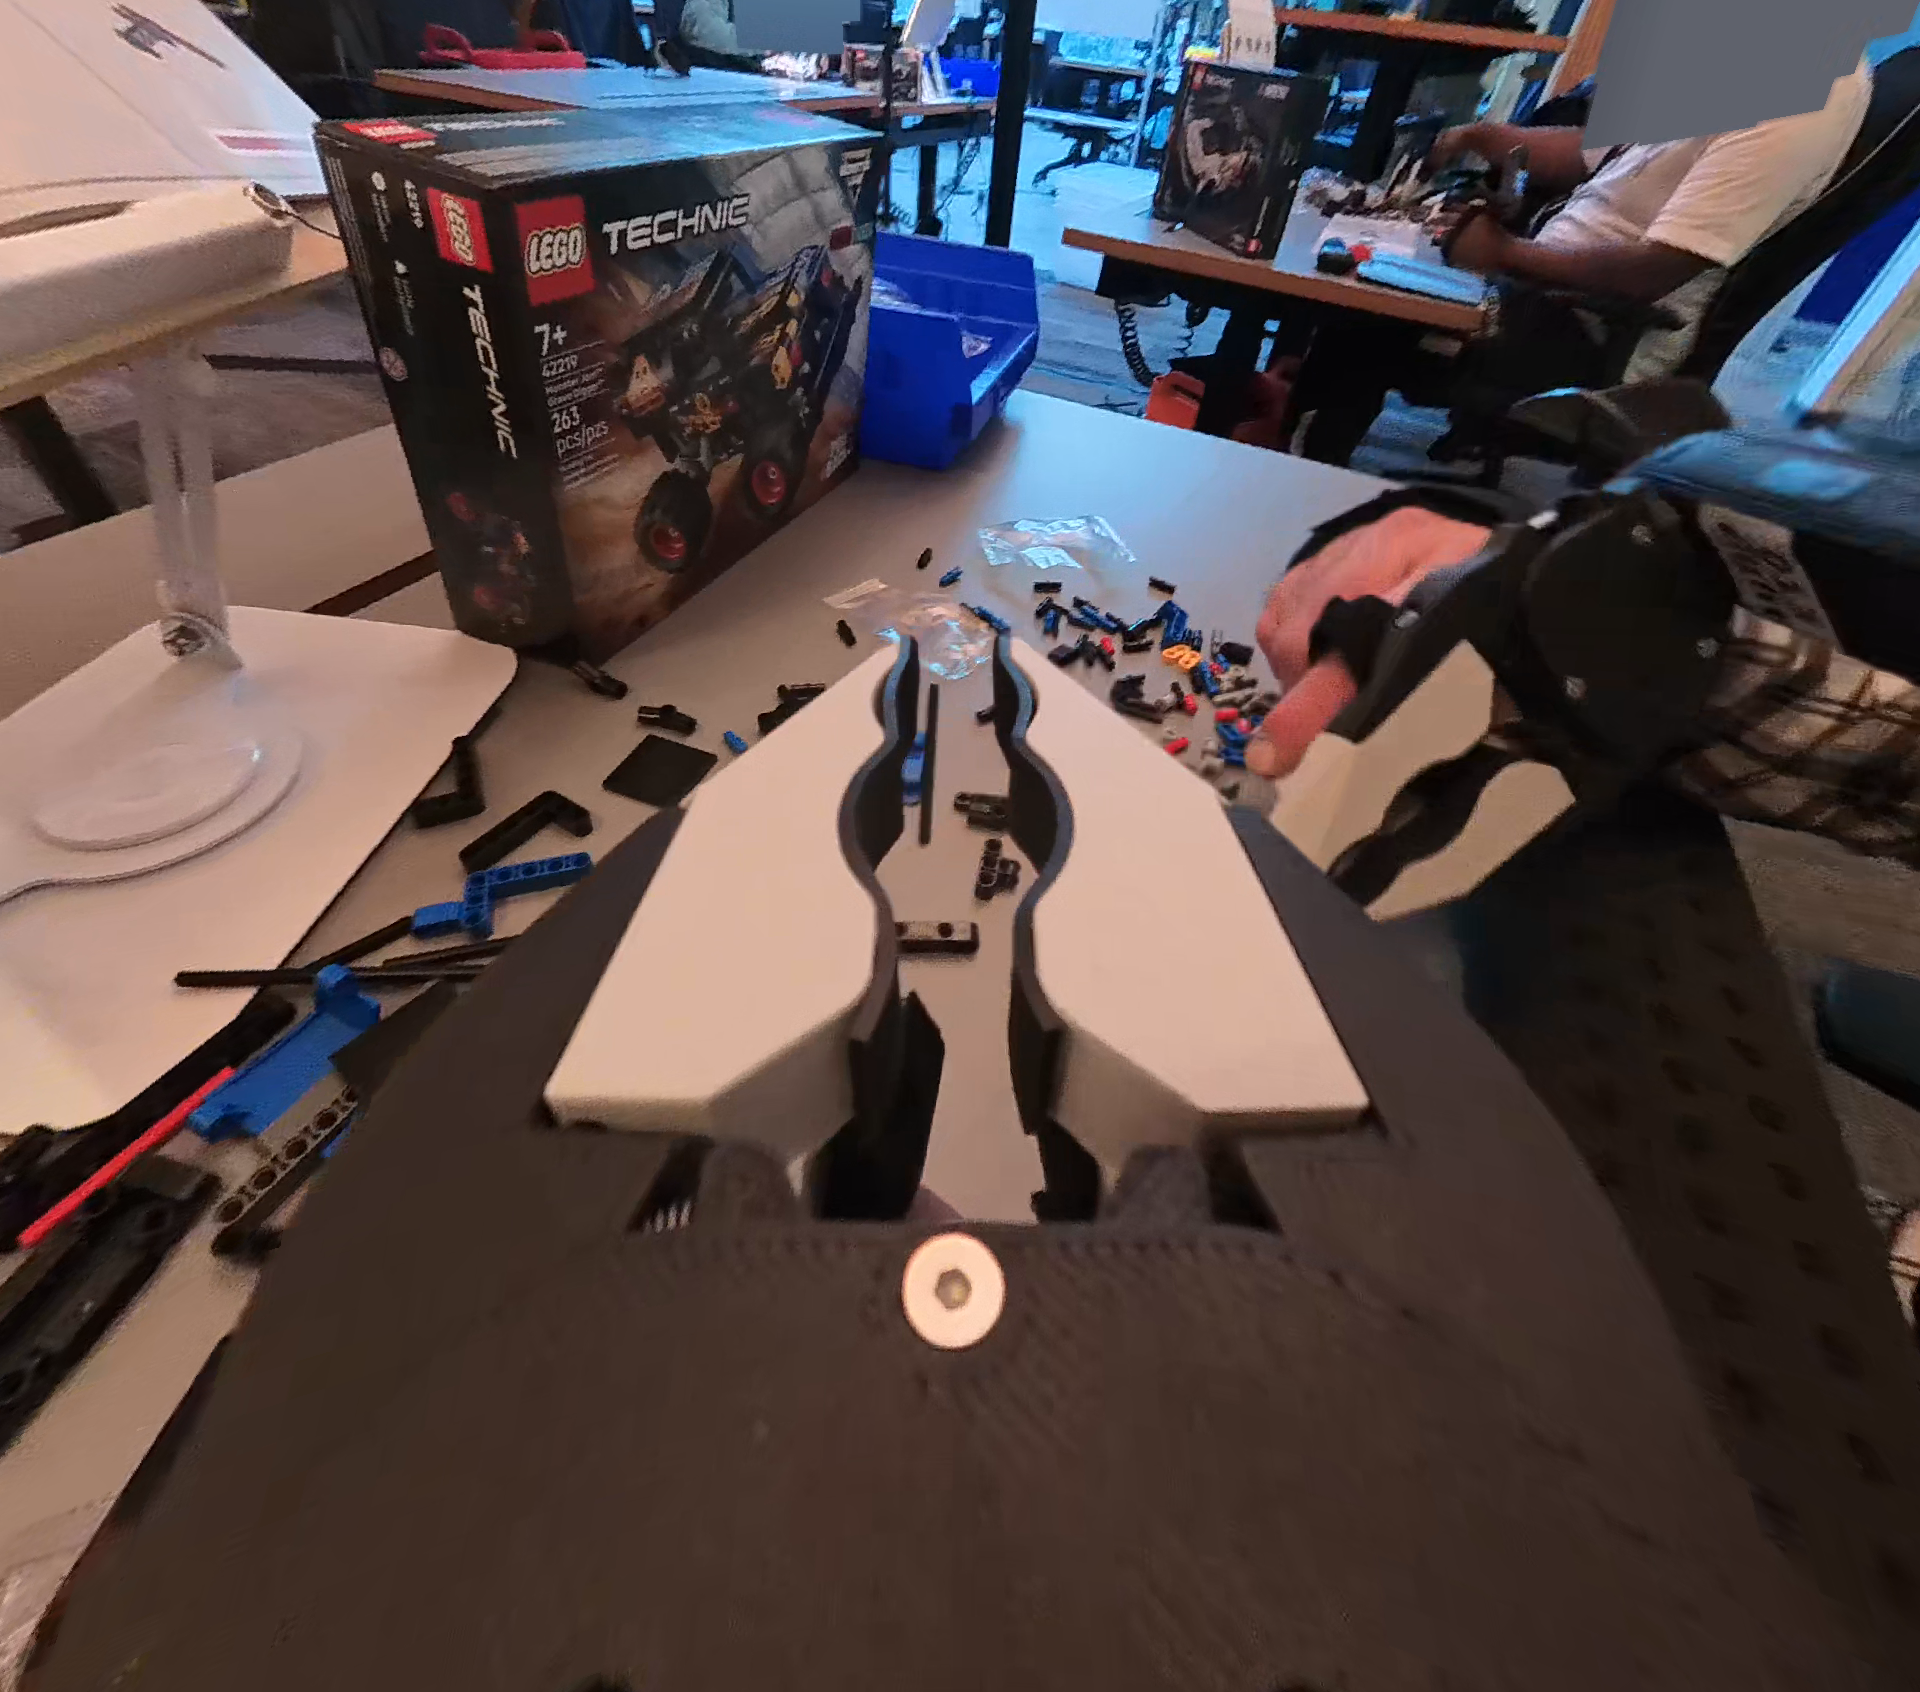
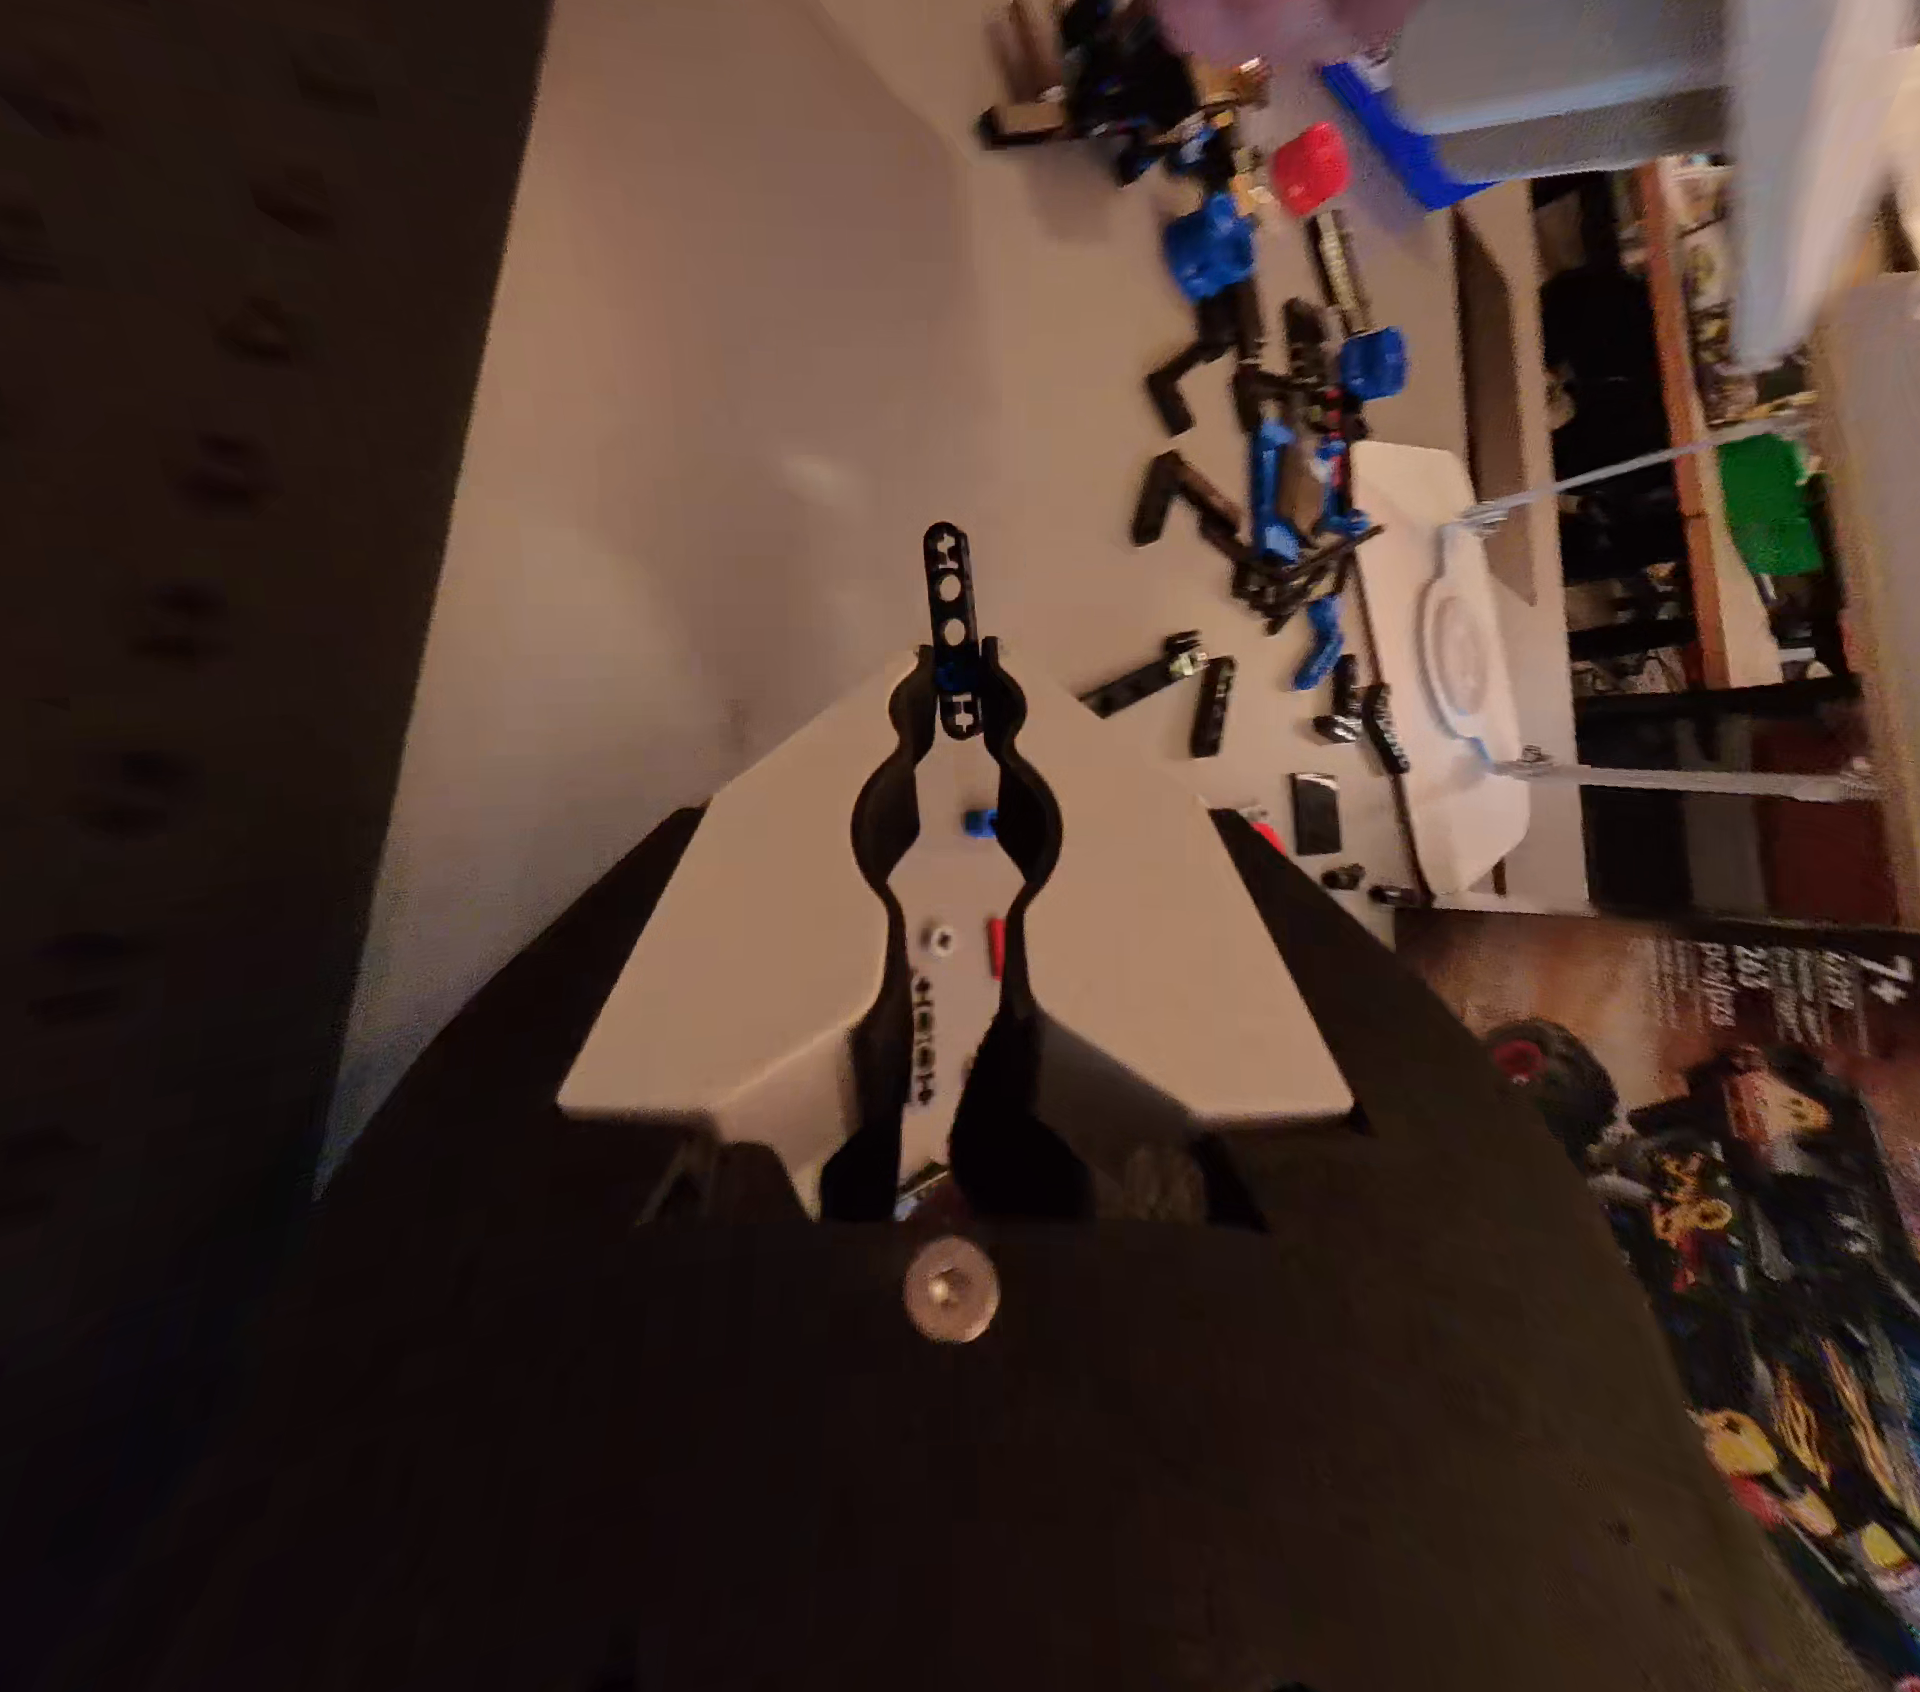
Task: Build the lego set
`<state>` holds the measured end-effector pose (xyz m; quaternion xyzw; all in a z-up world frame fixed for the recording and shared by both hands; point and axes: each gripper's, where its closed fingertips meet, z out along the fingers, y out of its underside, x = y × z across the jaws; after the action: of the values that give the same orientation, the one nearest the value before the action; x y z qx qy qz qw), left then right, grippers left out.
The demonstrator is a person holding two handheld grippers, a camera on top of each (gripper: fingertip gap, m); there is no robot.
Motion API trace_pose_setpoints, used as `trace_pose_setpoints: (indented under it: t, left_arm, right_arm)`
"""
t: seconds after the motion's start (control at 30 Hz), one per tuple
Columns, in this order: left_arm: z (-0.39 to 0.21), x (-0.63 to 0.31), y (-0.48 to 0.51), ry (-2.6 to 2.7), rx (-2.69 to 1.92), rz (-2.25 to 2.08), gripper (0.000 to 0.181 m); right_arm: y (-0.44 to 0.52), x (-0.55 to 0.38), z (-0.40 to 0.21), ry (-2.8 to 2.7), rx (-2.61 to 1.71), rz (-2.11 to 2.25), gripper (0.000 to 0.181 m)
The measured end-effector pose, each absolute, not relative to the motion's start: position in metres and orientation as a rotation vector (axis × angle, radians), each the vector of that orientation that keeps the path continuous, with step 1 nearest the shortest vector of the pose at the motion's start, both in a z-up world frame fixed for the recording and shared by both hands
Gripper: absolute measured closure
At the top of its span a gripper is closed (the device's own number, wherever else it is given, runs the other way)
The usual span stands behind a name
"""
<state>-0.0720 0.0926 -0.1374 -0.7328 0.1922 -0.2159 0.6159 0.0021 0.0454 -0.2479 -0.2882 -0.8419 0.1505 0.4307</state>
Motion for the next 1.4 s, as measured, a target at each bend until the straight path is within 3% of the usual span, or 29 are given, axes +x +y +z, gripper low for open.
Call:
trace_pose_setpoints:
  t: [0.6,0.73,0.97,1.17,1.4]
  left_arm:
    - [-0.153,-0.063,0.093,0.524,-1.749,-0.405,0.17]
    - [-0.154,-0.062,0.092,0.532,-1.748,-0.409,0.169]
    - [-0.154,-0.064,0.092,0.527,-1.75,-0.402,0.168]
    - [-0.154,-0.063,0.092,0.528,-1.755,-0.402,0.168]
    - [-0.162,-0.057,0.094,0.553,-1.78,-0.384,0.168]
  right_arm:
    - [0.037,0.017,-0.284,-2.34,-0.731,0.258,0.174]
    - [0.035,0.021,-0.281,-2.363,-0.778,0.301,0.16]
    - [0.037,0.034,-0.26,-2.293,-0.903,0.466,0.153]
    - [0.114,0.074,-0.217,-1.959,-1.28,0.466,0.158]
    - [0.17,0.116,-0.224,-1.865,-1.497,0.307,0.167]
